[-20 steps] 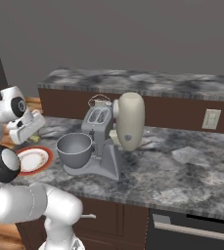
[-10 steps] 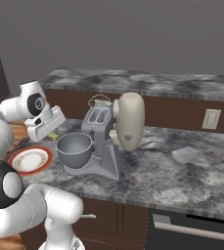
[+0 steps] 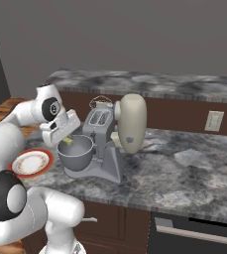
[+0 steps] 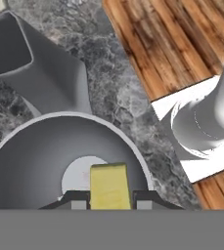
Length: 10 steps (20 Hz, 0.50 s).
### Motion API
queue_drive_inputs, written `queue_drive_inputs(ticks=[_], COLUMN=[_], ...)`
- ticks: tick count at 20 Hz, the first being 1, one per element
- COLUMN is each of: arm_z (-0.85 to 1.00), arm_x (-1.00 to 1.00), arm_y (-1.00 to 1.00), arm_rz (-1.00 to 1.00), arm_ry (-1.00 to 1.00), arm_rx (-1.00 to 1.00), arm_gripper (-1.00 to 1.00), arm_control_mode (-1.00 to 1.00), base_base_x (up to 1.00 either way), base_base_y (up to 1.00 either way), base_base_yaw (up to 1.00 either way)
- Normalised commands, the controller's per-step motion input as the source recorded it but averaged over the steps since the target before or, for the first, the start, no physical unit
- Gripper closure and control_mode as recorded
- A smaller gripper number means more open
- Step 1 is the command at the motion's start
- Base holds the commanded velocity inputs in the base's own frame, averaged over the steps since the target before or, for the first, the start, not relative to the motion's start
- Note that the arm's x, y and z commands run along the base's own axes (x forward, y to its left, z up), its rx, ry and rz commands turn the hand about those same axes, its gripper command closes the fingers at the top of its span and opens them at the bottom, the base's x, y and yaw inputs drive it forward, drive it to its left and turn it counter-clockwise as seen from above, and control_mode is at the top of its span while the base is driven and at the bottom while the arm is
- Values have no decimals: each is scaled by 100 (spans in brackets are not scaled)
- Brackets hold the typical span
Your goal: Add butter and sugar cubes to the stand mixer bowl and then turn on the stand mixer to begin making frosting.
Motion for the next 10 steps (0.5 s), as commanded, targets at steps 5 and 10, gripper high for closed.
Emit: queue_drive_inputs(ticks=[5, 10], arm_z=[-34, -32], arm_x=[0, 1], arm_y=[-33, -12], arm_rz=[-4, -3], arm_ry=[0, 0], arm_rx=[0, 0], arm_gripper=[100, 100], arm_control_mode=[-100, -100], base_base_x=[0, 0], base_base_y=[0, 0], base_base_yaw=[0, 0])
